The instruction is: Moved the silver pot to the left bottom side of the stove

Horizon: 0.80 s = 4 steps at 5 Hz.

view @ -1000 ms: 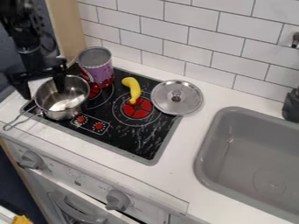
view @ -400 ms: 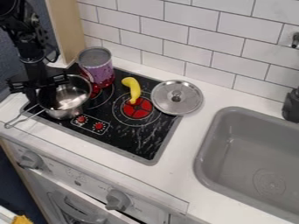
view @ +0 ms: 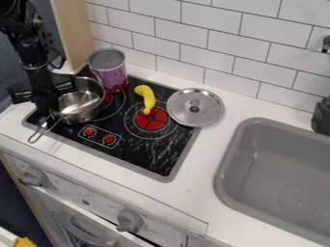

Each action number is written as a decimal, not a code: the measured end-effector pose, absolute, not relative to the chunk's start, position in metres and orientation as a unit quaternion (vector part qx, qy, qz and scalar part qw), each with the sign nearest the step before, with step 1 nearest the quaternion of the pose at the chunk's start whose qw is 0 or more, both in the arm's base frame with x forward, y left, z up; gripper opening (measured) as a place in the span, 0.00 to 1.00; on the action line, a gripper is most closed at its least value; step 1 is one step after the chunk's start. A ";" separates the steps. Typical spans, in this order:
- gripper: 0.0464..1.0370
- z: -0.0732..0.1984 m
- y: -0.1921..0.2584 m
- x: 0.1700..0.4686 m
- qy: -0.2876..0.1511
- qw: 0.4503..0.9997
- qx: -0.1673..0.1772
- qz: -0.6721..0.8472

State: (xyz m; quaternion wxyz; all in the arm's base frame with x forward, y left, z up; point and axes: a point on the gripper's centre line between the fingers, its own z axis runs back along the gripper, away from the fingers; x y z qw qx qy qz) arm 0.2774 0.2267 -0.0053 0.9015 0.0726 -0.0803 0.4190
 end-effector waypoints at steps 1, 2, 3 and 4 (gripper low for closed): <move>0.03 0.019 0.229 0.268 -0.101 0.891 0.059 0.439; 0.03 0.036 0.214 0.267 -0.107 0.896 0.022 0.430; 0.03 0.051 0.183 0.267 -0.105 0.911 -0.022 0.399; 0.03 0.060 0.135 0.268 -0.095 0.932 -0.061 0.345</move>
